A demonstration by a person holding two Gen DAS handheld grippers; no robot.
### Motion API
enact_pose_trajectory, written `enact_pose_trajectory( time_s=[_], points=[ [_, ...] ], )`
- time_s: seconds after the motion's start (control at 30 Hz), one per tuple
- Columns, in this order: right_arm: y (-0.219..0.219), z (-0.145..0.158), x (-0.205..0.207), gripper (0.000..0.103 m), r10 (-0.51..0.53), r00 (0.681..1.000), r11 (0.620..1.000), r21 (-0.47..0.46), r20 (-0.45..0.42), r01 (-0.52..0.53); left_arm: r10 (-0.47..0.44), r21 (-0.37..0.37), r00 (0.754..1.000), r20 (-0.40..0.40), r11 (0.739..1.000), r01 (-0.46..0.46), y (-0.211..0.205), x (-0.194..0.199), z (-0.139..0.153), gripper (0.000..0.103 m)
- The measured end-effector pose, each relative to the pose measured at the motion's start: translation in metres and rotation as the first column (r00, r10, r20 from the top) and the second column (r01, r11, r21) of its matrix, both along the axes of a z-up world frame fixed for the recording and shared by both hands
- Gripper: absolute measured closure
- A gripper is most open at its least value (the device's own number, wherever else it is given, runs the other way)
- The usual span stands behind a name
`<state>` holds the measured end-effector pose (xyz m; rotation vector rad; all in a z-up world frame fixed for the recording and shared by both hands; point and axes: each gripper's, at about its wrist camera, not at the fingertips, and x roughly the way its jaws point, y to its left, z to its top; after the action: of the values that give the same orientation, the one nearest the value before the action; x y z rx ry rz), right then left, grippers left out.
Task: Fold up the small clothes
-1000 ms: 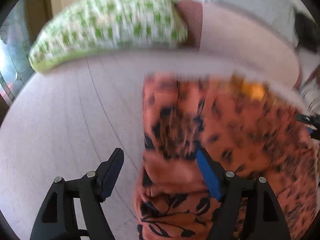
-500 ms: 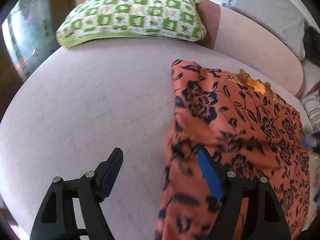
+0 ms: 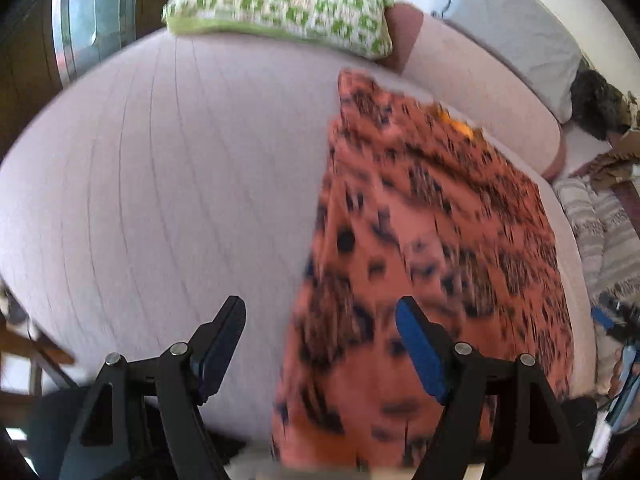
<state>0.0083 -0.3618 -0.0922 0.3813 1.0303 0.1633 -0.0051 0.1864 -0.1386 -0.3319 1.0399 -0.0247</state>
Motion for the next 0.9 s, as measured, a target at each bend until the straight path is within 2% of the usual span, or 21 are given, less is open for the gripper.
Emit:
enact_pose_trajectory(
  time_s=[0.07, 0.17, 0.27, 0.37, 0.4, 0.43, 0.5, 0.6, 0.63, 0.67, 0.73, 0.8, 0.83, 0.87, 0.9],
  points=[
    [-0.017, -0.013, -0.029, 0.018, -0.034, 0.998, 0.999, -0.031, -0.059, 0.032, -0.017, 0.001, 1.0, -0.026, 1.0, 0.017, -0.005, -0.011, -0.01, 0.025],
    [-0.044, -0.031, -0.065, 0.018, -0.094, 0.986, 0.995, 0.009, -0.135, 0.096, -0.035, -0.004, 0.999, -0.041, 0.999, 0.035, -0.011, -0.02, -0.018, 0.025],
    [-0.046, -0.041, -0.074, 0.018, -0.077, 0.985, 0.995, 0.053, -0.152, 0.086, -0.055, 0.001, 0.998, -0.033, 0.998, 0.055, -0.016, -0.022, -0.023, 0.025],
    [-0.043, -0.059, -0.076, 0.018, -0.084, 0.98, 0.994, 0.05, -0.178, 0.094, -0.068, 0.009, 0.997, -0.037, 0.998, 0.068, -0.017, -0.023, -0.03, 0.025],
    [-0.039, -0.066, -0.075, 0.02, -0.079, 0.979, 0.993, 0.068, -0.187, 0.093, -0.072, 0.017, 0.997, -0.036, 0.997, 0.072, -0.018, -0.024, -0.03, 0.025],
    [-0.034, -0.07, -0.073, 0.026, -0.077, 0.979, 0.994, 0.057, -0.191, 0.09, -0.073, 0.025, 0.997, -0.039, 0.997, 0.074, -0.019, -0.025, -0.03, 0.025],
    [-0.022, -0.071, -0.073, 0.033, -0.078, 0.979, 0.997, -0.027, -0.189, 0.074, -0.079, 0.043, 0.996, -0.048, 0.996, 0.081, -0.023, -0.026, -0.031, 0.025],
    [-0.021, -0.07, -0.074, 0.061, -0.109, 0.972, 0.993, -0.059, -0.209, 0.099, -0.06, 0.085, 0.997, -0.055, 0.994, 0.065, -0.025, -0.023, -0.031, 0.039],
    [-0.022, -0.067, -0.076, 0.073, -0.114, 0.972, 0.993, -0.052, -0.208, 0.105, -0.049, 0.091, 0.997, -0.054, 0.994, 0.054, -0.022, -0.025, -0.031, 0.053],
    [-0.021, -0.062, -0.078, 0.075, -0.106, 0.975, 0.994, -0.052, -0.196, 0.098, -0.041, 0.089, 0.998, -0.052, 0.995, 0.046, -0.018, -0.027, -0.029, 0.07],
    [-0.017, -0.056, -0.081, 0.075, -0.094, 0.977, 0.994, -0.075, -0.192, 0.081, -0.025, 0.065, 0.998, -0.055, 0.997, 0.029, -0.01, -0.029, -0.029, 0.077],
    [-0.018, -0.058, -0.081, 0.074, -0.117, 0.973, 0.989, -0.114, -0.2, 0.096, -0.026, 0.058, 0.998, -0.057, 0.998, 0.029, -0.01, -0.029, -0.028, 0.077],
    [-0.018, -0.06, -0.081, 0.068, -0.123, 0.97, 0.986, -0.134, -0.21, 0.096, -0.032, 0.061, 0.998, -0.055, 0.998, 0.036, -0.011, -0.031, -0.028, 0.076],
    [-0.018, -0.062, -0.08, 0.045, -0.126, 0.967, 0.985, -0.145, -0.223, 0.095, -0.037, 0.066, 0.998, -0.047, 0.997, 0.04, -0.012, -0.033, -0.026, 0.066],
    [-0.017, -0.062, -0.081, 0.033, -0.127, 0.967, 0.983, -0.155, -0.221, 0.094, -0.048, 0.061, 0.998, -0.041, 0.997, 0.05, -0.014, -0.033, -0.026, 0.059]
  ],
)
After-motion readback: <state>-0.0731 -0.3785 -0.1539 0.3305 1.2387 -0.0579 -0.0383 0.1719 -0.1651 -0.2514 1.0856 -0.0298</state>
